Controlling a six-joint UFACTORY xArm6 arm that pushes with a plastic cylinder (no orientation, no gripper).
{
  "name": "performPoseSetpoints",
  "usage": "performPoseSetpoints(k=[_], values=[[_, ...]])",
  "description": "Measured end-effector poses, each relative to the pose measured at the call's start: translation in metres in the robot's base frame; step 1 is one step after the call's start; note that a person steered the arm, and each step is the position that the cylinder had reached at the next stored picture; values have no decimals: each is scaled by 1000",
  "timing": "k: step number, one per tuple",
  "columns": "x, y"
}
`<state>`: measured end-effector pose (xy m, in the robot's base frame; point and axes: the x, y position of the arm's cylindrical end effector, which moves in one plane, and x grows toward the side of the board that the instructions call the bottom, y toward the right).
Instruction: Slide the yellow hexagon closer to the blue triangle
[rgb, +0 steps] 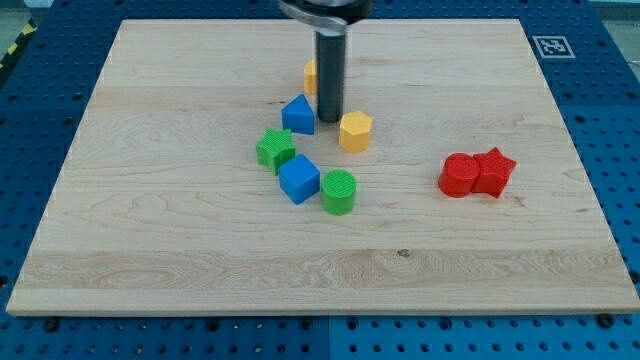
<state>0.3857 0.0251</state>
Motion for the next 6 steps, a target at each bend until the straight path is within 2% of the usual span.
performPoseSetpoints(k=[1,2,3,4,5,6], values=[[6,53],[35,87],[75,65],[54,20],[-3,18],[-11,18]])
